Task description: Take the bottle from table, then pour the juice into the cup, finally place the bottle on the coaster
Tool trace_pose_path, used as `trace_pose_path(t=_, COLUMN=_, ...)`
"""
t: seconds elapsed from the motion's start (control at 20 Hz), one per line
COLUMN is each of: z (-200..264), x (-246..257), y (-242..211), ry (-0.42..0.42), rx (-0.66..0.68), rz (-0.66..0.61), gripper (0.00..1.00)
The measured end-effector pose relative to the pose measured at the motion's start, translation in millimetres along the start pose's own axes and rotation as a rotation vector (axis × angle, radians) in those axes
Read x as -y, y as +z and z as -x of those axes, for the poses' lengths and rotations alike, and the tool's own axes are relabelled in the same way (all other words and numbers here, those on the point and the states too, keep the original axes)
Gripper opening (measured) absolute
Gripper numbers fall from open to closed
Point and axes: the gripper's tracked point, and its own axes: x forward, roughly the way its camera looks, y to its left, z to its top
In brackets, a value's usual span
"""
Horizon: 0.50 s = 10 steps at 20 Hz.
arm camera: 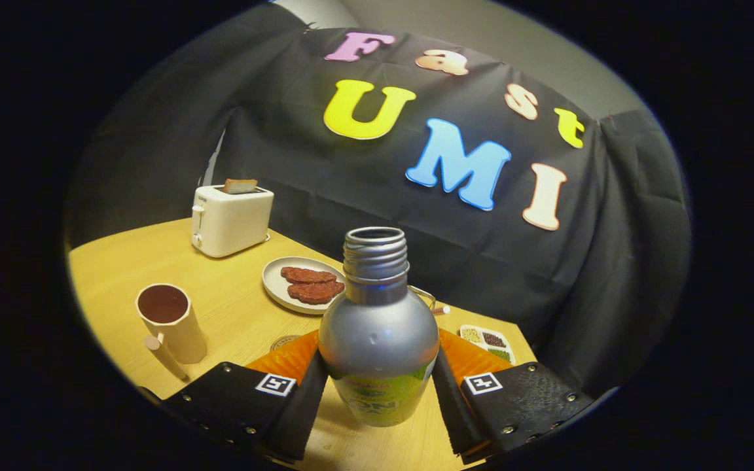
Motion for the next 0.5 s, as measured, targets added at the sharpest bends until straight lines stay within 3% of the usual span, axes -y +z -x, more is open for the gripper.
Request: trace_pose_path(t=0.5, z=-3.6, x=-52.8, y=23.8, ry=0.077, rx=-0.010, rz=0.289, gripper=0.79)
